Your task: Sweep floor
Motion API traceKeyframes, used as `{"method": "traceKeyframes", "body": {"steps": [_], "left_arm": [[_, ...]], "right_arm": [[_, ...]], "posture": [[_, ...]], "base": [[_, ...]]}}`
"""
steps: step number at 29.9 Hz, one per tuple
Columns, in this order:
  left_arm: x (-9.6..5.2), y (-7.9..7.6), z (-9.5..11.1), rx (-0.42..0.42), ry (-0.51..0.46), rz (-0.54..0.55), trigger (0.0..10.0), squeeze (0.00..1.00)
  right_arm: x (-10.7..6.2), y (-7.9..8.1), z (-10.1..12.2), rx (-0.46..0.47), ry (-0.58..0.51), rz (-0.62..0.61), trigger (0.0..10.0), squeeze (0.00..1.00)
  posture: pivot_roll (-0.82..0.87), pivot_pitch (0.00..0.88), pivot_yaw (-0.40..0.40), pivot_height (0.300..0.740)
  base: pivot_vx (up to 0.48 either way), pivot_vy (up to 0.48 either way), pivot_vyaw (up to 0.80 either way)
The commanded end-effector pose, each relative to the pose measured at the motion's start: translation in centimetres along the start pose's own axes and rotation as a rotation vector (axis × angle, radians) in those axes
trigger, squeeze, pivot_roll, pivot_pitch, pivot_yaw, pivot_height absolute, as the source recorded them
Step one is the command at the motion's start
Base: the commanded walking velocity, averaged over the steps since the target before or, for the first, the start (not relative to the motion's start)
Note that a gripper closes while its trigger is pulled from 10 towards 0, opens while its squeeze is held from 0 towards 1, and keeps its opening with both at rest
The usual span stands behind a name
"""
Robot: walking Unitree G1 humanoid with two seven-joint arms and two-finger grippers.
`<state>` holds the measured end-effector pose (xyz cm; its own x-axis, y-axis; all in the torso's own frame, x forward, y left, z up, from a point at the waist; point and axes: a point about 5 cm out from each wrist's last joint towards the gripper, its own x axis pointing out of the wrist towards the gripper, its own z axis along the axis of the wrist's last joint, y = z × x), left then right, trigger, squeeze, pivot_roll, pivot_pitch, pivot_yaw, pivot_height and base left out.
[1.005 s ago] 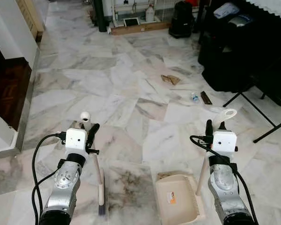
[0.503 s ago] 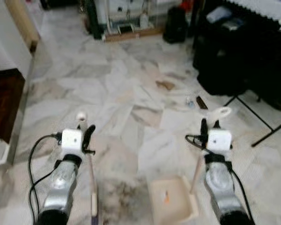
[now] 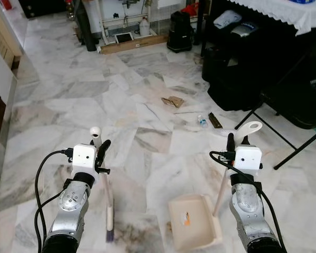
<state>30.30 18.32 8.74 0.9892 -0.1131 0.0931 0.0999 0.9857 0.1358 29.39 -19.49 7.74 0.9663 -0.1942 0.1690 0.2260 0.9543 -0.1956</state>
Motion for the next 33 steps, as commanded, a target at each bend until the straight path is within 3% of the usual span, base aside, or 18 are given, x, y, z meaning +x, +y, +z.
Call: {"method": "traceKeyframes", "body": {"steps": [1, 33], "left_arm": [[0.26, 0.83, 0.95, 0.016, -0.048, 0.02, 10.0, 0.0], [0.37, 0.48, 0.98, 0.012, -0.054, 0.025, 10.0, 0.0]], "right_arm": [[0.77, 0.58, 1.49, 0.013, -0.069, 0.011, 10.0, 0.0], [0.91, 0.59, 1.86, 0.007, -0.082, 0.038, 10.0, 0.0]], "posture": [[-0.04, 0.051, 0.041, 0.74], [-0.04, 0.049, 0.022, 0.74]], "base": [[0.39, 0.0, 0.0], [0.389, 0.0, 0.09]]}}
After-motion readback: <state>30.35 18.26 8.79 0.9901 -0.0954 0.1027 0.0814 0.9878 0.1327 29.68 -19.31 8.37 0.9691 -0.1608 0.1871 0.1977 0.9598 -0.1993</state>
